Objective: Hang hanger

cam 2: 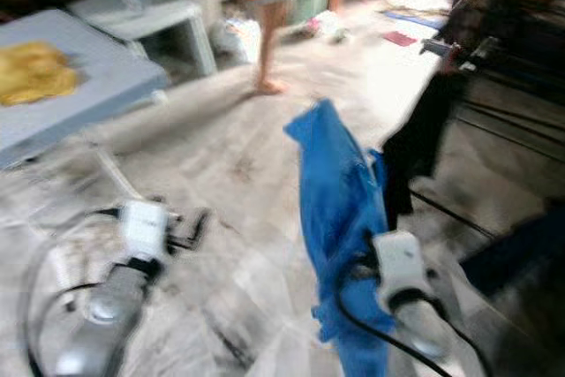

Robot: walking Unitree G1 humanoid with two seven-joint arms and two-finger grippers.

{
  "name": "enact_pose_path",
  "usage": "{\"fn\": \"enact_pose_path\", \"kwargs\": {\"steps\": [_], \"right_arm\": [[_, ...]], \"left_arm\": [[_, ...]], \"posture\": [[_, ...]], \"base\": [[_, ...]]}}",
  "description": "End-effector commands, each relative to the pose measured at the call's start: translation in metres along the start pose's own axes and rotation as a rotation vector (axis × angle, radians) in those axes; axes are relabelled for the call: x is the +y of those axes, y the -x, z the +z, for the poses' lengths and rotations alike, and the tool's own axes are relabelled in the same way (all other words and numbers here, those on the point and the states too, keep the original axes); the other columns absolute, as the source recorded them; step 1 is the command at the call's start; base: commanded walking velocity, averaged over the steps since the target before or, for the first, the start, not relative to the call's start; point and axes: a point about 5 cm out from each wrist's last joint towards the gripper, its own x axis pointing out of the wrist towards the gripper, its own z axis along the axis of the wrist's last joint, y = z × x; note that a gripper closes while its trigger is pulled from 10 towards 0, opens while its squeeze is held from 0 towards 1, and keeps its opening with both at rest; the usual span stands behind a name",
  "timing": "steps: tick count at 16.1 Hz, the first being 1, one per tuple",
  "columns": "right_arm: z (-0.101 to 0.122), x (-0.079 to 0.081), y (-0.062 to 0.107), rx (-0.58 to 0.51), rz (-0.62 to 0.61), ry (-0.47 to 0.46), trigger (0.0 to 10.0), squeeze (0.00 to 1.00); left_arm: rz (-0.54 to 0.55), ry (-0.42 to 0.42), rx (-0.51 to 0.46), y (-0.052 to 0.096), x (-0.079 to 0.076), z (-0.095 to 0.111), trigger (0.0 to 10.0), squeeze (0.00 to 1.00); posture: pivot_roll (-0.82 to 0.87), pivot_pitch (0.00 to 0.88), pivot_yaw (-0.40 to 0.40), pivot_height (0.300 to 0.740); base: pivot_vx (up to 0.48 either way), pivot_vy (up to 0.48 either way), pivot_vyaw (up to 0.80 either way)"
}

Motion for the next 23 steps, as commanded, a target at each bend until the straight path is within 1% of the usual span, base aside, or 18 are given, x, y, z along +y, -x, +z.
{"fn": "enact_pose_path", "kwargs": {"steps": [1,7,8,9,10,11,12,13,15,16,17,18,19,21,23], "right_arm": [[0.011,0.005,-0.004,-0.050,0.022,-0.018,10.0,0.00],[0.011,0.005,-0.004,-0.050,0.024,-0.033,10.0,0.00],[0.011,0.006,-0.005,-0.051,0.027,-0.042,10.0,0.00],[0.016,0.009,-0.008,-0.068,0.052,-0.049,10.0,0.00],[0.029,0.017,-0.015,-0.105,0.120,-0.061,10.0,0.00],[0.039,0.024,-0.020,-0.127,0.179,-0.075,10.0,0.00],[0.059,0.036,-0.028,-0.185,0.276,-0.049,10.0,0.00],[0.074,0.044,-0.033,-0.221,0.339,-0.064,10.0,0.00],[0.093,0.057,-0.036,-0.256,0.446,-0.078,10.0,0.00],[0.096,0.059,-0.035,-0.262,0.465,-0.080,10.0,0.00],[0.099,0.061,-0.034,-0.281,0.478,-0.062,10.0,0.00],[0.097,0.061,-0.033,-0.274,0.486,-0.074,10.0,0.00],[0.089,0.061,-0.030,-0.250,0.489,-0.053,10.0,0.00],[0.089,0.062,-0.028,-0.240,0.494,-0.059,10.0,0.00],[0.092,0.063,-0.028,-0.244,0.505,-0.065,10.0,0.00]], "left_arm": [[0.039,-0.026,0.001,0.003,0.011,0.000,10.0,0.00],[0.060,-0.037,-0.005,0.001,0.012,0.002,10.0,0.00],[0.061,-0.043,-0.001,0.000,0.013,0.001,10.0,0.00],[0.026,-0.079,-0.004,-0.001,0.011,0.001,10.0,0.00],[-0.074,-0.157,-0.027,-0.002,0.006,0.003,10.0,0.00],[-0.109,-0.202,-0.047,-0.004,0.005,0.005,10.0,0.00],[-0.136,-0.249,-0.053,-0.009,0.007,0.007,10.0,0.00],[-0.161,-0.283,-0.068,-0.013,0.007,0.010,10.0,0.00],[-0.184,-0.332,-0.093,-0.018,0.006,0.014,10.0,0.00],[-0.184,-0.334,-0.094,-0.019,0.006,0.014,10.0,0.00],[-0.166,-0.338,-0.101,-0.019,0.007,0.014,10.0,0.00],[-0.150,-0.335,-0.108,-0.019,0.008,0.013,10.0,0.00],[-0.110,-0.328,-0.119,-0.018,0.011,0.013,10.0,0.00],[-0.089,-0.316,-0.118,-0.018,0.013,0.012,10.0,0.00],[-0.070,-0.307,-0.118,-0.022,0.015,0.012,10.0,0.00]], "posture": [[-0.04,0.038,-0.015,0.740],[-0.04,0.043,-0.014,0.740],[-0.04,0.043,-0.014,0.740],[-0.04,0.049,-0.008,0.740],[-0.04,0.050,-0.006,0.740],[-0.05,0.052,-0.004,0.740],[-0.05,0.052,-0.004,0.740],[-0.05,0.052,-0.004,0.740],[-0.04,0.043,-0.011,0.740],[-0.04,0.042,-0.014,0.740],[-0.04,0.041,-0.018,0.740],[-0.04,0.041,-0.019,0.740],[-0.04,0.041,-0.023,0.740],[-0.05,0.042,-0.022,0.740],[-0.05,0.041,-0.021,0.740]], "base": [[0.000,0.000,0.00],[0.000,0.000,0.00],[0.000,0.000,0.00],[0.000,0.000,0.00],[0.000,0.000,0.00],[0.000,0.000,0.00],[0.000,0.000,0.00],[0.000,0.000,0.00],[0.000,0.000,0.00],[0.000,0.000,0.00],[0.000,0.000,0.00],[0.000,0.000,0.00],[0.000,0.000,0.80],[0.000,0.000,0.80],[0.000,0.000,0.80]]}}
